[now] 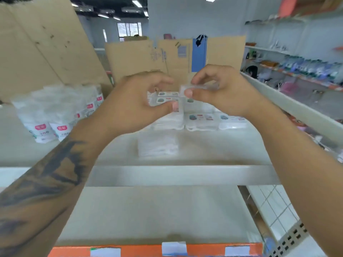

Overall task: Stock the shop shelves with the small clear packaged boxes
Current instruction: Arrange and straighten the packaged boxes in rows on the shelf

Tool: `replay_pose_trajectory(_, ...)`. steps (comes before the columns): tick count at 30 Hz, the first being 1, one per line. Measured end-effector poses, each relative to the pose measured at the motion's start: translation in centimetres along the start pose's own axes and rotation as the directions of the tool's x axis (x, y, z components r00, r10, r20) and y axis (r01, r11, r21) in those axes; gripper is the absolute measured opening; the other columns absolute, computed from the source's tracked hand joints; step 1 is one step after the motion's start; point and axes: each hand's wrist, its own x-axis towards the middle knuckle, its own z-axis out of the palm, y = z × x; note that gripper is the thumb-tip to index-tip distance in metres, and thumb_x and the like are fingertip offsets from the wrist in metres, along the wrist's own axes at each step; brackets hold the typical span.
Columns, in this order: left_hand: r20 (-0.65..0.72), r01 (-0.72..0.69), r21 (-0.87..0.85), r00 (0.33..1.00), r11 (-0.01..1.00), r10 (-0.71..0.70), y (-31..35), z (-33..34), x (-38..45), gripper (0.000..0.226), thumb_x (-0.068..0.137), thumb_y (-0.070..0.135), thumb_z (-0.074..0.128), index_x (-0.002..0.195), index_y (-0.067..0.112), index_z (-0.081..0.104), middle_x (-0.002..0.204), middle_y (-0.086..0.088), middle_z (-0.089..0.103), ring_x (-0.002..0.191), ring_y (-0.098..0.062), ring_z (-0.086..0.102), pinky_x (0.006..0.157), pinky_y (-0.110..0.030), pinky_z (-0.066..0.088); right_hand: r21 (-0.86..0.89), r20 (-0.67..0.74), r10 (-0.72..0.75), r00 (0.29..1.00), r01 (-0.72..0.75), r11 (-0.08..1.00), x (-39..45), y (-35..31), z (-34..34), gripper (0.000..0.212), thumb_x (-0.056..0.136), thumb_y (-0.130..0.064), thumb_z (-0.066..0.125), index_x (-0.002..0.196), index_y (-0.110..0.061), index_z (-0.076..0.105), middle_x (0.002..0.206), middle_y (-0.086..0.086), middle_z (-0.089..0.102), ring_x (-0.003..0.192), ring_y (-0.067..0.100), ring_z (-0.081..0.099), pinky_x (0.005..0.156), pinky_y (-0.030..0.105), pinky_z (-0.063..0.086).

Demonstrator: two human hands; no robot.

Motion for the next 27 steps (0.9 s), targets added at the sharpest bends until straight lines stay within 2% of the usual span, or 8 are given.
replay_pose_trajectory(2, 0.030, 0.003, -0.039, 1.000, 0.999, -0.002, -0.3, 0.1, 2.6, 0.053, 0.081, 0.047, 0.083, 0.131, 0.036, 0.066, 0.119, 0.023, 0.067, 0.105, 0.009, 0.060, 0.081, -0.006, 0.040, 0.055, 0.048, 0.020, 0.999, -0.023, 0.998, 1.0, -0.9, -0.5, 0.030, 0.085, -0.051, 0.078, 0.092, -0.022, 0.073, 0.089, -0.008, 0.073, 0.080, 0.002, 0.067, 0.076, 0.026, 0.053)
replay_pose_trajectory(5, 0.136, -0.004, -0.191, 0.990, 0.982, 0.030, -0.9, 0.9, 5.6, 0.033, 0.087, 0.032, 0.081, 0.119, 0.027, 0.073, 0.102, 0.017, 0.073, 0.087, 0.006, 0.066, 0.073, -0.013, 0.050, 0.111, 0.075, 0.091, 0.993, -0.099, 0.989, 2.5, -1.4, -1.1, 0.034, 0.092, -0.054, 0.067, 0.087, -0.020, 0.072, 0.073, -0.017, 0.067, 0.058, 0.007, 0.065, 0.052, 0.024, 0.051)
replay_pose_trajectory(7, 0.147, -0.017, -0.258, 0.988, 0.966, 0.057, -1.5, 1.1, 7.1, 0.020, 0.090, 0.025, 0.079, 0.110, 0.021, 0.075, 0.096, 0.009, 0.077, 0.084, -0.009, 0.071, 0.077, -0.029, 0.058, 0.150, 0.054, 0.126, 0.991, -0.133, 0.980, 3.4, -1.2, -1.2, 0.039, 0.094, -0.057, 0.061, 0.086, -0.020, 0.072, 0.071, -0.022, 0.067, 0.058, 0.012, 0.069, 0.053, 0.030, 0.055)
replay_pose_trajectory(10, 0.187, 0.030, -0.388, 0.981, 0.921, 0.047, -1.9, 1.0, 8.7, 0.017, 0.090, 0.016, 0.077, 0.106, 0.012, 0.075, 0.092, -0.001, 0.079, 0.080, -0.009, 0.072, 0.074, -0.020, 0.055, 0.331, 0.029, 0.174, 0.984, -0.174, 0.927, 4.0, -0.2, -1.0, 0.049, 0.095, -0.059, 0.059, 0.097, -0.012, 0.071, 0.088, 0.008, 0.072, 0.062, 0.028, 0.069, 0.057, 0.041, 0.054)
replay_pose_trajectory(14, 0.197, 0.115, -0.510, 0.980, 0.853, -0.015, -2.8, 2.1, 8.5, 0.026, 0.083, 0.024, 0.076, 0.105, 0.010, 0.074, 0.093, -0.015, 0.078, 0.081, -0.020, 0.071, 0.080, -0.029, 0.059, 0.325, 0.030, 0.165, 0.986, -0.165, 0.931, 3.8, 1.2, -0.4, 0.047, 0.082, -0.062, 0.064, 0.104, -0.022, 0.068, 0.075, 0.001, 0.064, 0.056, 0.012, 0.055, 0.052, 0.027, 0.047)
replay_pose_trajectory(18, 0.131, 0.149, -0.565, 0.987, 0.812, -0.090, -3.1, 1.9, 7.9, 0.028, 0.080, 0.031, 0.074, 0.100, 0.012, 0.075, 0.084, -0.008, 0.078, 0.070, -0.013, 0.066, 0.064, -0.018, 0.048, 0.350, 0.088, 0.104, 0.991, -0.128, 0.928, 3.4, 2.4, -0.6, 0.037, 0.090, -0.034, 0.074, 0.122, -0.024, 0.057, 0.069, -0.004, 0.068, 0.057, 0.010, 0.055, 0.055, 0.021, 0.045)
replay_pose_trajectory(21, 0.076, 0.141, -0.575, 0.990, 0.806, -0.119, -3.5, 1.4, 7.9, 0.024, 0.082, 0.034, 0.081, 0.100, 0.019, 0.076, 0.086, -0.003, 0.079, 0.073, -0.016, 0.069, 0.067, -0.029, 0.045, 0.436, 0.052, 0.054, 0.997, -0.071, 0.897, 3.3, 2.5, -0.2, 0.047, 0.088, -0.013, 0.078, 0.125, -0.018, 0.051, 0.085, 0.010, 0.076, 0.063, 0.016, 0.058, 0.058, 0.031, 0.047)
replay_pose_trajectory(27, 0.128, 0.215, -0.573, 0.977, 0.791, -0.173, -3.5, 2.1, 7.1, 0.039, 0.078, 0.029, 0.085, 0.101, 0.003, 0.069, 0.086, -0.006, 0.079, 0.072, -0.018, 0.069, 0.063, -0.026, 0.043, 0.601, -0.073, 0.124, 0.990, -0.055, 0.797, 3.3, 2.8, 0.3, 0.034, 0.087, -0.006, 0.076, 0.114, -0.008, 0.054, 0.095, 0.011, 0.078, 0.079, 0.024, 0.070, 0.067, 0.038, 0.053)
